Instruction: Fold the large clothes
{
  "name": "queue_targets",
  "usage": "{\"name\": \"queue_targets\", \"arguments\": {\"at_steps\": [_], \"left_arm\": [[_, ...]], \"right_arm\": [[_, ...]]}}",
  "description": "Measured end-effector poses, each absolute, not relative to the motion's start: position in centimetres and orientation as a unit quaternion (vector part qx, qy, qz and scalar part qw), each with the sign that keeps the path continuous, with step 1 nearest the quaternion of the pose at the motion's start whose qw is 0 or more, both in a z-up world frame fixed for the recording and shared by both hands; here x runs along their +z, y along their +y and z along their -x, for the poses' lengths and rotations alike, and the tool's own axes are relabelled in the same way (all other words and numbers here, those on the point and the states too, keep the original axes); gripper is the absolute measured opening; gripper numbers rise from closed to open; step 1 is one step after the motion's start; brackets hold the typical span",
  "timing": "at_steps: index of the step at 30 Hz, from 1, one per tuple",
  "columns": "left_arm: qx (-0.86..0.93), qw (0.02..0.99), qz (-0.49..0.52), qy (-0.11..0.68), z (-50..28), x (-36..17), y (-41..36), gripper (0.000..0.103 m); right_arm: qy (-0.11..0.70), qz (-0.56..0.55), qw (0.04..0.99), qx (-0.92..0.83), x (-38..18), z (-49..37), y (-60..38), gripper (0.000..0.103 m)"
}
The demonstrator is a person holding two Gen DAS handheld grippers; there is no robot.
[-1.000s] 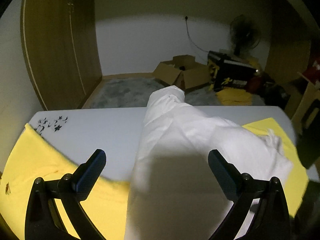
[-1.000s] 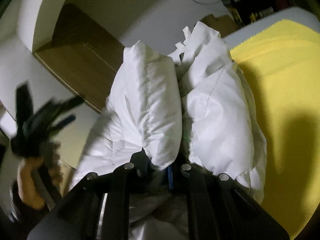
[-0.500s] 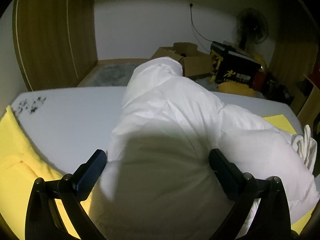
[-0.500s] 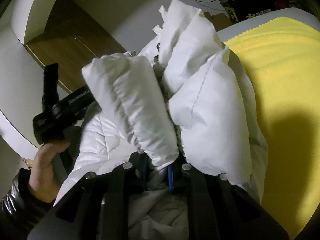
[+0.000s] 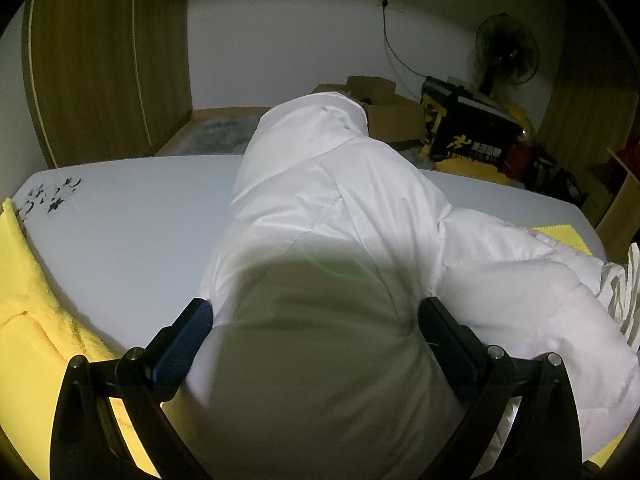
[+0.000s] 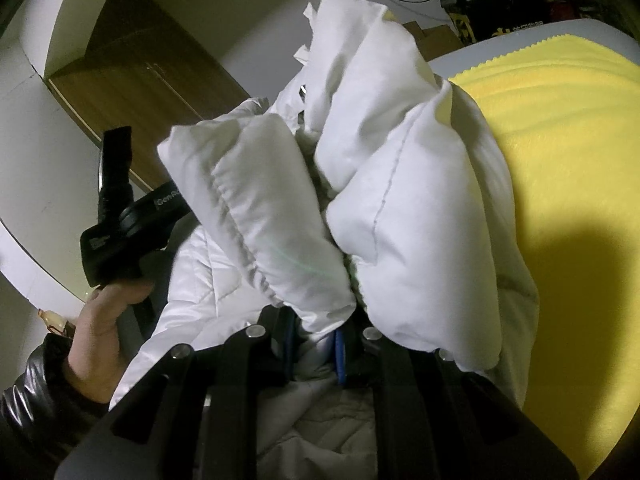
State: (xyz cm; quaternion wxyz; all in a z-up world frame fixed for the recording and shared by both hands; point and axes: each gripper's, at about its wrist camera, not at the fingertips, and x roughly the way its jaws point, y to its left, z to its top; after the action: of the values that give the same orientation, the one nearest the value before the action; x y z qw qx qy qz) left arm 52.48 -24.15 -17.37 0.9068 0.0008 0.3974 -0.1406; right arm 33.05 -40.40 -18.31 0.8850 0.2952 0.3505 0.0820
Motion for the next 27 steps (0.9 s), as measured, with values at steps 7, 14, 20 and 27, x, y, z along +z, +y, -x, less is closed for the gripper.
{"name": "queue_targets", "arguments": {"at_steps": [7,14,20,27], "left_arm": [[-0.139,0.905,-0.002,0.401,-52.5,-17.5,-24.4,0.103],[-0.136,0.906,-0.006,0.4,-52.4,-17.5,-24.7,0.103],[-0.183,0.893,0.028,0.411,-51.4,-15.5,-23.6,0.103],[-0.162,0.92,0.015,0.357,-48.1,-9.2,-20.0,0.103]], "right_arm": [[0.351,-0.294,0.885,0.082,-18.6,-33.2,-40.5,0.012],[0.349,-0.295,0.886,0.082,-18.5,-33.1,-40.5,0.013],[0.34,-0.284,0.896,0.044,-15.3,-31.1,-41.0,0.039],[0.239,-0.25,0.938,-0.012,-4.2,-25.6,-40.7,0.082]]}}
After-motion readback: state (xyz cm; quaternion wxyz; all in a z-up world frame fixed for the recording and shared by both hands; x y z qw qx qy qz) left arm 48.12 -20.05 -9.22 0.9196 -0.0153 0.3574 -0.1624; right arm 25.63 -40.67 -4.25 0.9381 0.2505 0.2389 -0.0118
